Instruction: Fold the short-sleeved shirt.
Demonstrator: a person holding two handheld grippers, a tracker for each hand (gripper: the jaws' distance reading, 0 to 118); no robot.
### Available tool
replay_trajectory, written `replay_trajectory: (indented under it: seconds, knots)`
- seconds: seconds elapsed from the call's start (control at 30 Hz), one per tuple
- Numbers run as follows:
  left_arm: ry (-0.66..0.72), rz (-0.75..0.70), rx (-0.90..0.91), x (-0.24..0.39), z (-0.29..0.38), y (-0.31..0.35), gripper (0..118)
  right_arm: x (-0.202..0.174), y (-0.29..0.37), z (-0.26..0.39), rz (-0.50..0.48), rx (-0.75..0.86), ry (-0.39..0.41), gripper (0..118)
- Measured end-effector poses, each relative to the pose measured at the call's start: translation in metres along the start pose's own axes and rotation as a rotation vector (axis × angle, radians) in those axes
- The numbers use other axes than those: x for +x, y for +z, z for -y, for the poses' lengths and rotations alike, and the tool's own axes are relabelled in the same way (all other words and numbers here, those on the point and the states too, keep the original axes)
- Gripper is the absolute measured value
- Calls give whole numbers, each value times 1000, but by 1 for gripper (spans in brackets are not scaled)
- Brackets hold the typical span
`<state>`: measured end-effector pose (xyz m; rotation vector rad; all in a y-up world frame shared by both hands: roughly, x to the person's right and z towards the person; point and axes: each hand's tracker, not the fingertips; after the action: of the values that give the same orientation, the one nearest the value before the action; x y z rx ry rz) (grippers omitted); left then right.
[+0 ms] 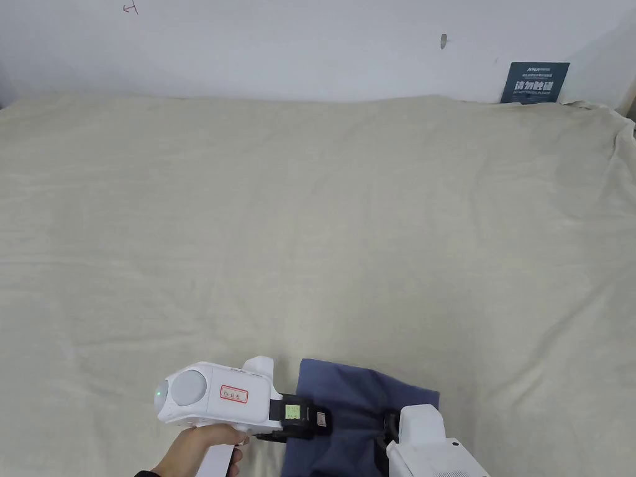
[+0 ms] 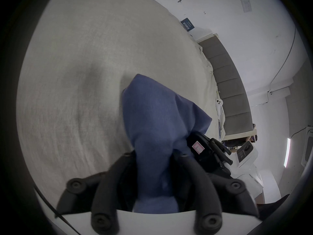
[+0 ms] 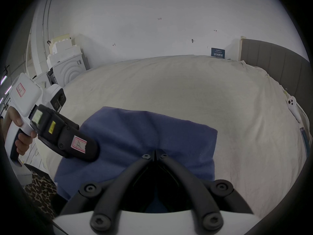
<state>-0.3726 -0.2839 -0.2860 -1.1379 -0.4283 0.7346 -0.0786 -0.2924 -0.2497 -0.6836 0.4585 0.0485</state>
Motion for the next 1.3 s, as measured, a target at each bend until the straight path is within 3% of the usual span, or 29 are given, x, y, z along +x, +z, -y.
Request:
replay_trajectory:
  seconds: [0.1,0.2,0.33,0.73,1.07,1.3]
  knots:
    - [-59,-39,35,15,5,3,21,2,9,-10,0,8,-2,0]
    - [-98,-39,54,30,11,15,19,8,27,-30,-2,93,-22,0]
    - [-106,-24,94,23,-1,47,19,16,50,-65,21,191,24,0]
    - [-75,-300,284,-59,-55,232,19,18,90,-134,52,362,98,0]
    - [107,-564,390,-151,-69,368,19,1,85,-155,33,392,126,0]
    - [256,-659,379,-217,-68,365,19,-18,74,-164,21,364,130,0]
